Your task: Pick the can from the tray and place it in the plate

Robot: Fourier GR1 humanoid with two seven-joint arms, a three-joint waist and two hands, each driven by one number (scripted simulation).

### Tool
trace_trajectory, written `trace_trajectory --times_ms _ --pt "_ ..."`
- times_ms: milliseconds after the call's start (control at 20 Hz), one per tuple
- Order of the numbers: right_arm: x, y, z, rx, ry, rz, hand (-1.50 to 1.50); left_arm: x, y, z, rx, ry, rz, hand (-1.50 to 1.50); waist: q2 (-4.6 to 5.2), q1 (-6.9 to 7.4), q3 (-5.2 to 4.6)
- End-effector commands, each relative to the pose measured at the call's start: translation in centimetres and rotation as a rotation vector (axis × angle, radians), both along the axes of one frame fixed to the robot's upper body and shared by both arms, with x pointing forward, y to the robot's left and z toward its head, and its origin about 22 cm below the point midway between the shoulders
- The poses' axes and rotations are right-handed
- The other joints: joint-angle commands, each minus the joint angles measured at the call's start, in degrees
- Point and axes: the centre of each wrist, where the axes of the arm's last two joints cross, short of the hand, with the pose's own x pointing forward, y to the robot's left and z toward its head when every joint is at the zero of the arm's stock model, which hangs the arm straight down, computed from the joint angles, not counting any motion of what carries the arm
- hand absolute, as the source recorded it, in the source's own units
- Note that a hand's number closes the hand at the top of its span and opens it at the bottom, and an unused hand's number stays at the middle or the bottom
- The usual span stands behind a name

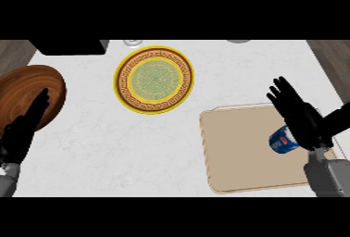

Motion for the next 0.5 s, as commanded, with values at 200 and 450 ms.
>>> trace_trajectory --times_ms 200,450 --pt "1.6 -3.7 6.6 0.370 -0.196 0.076 -1.50 -1.8 -0.7 -0.9 0.031 -0.113 0.024 0.00 1.21 0.86 0.18" --pt "-2.1 -6.0 5.0 0.000 -0.415 -0.333 -1.50 -4.7 -0.1 -3.3 -0.004 -0.062 0.018 0.00 1.09 -0.10 0.10"
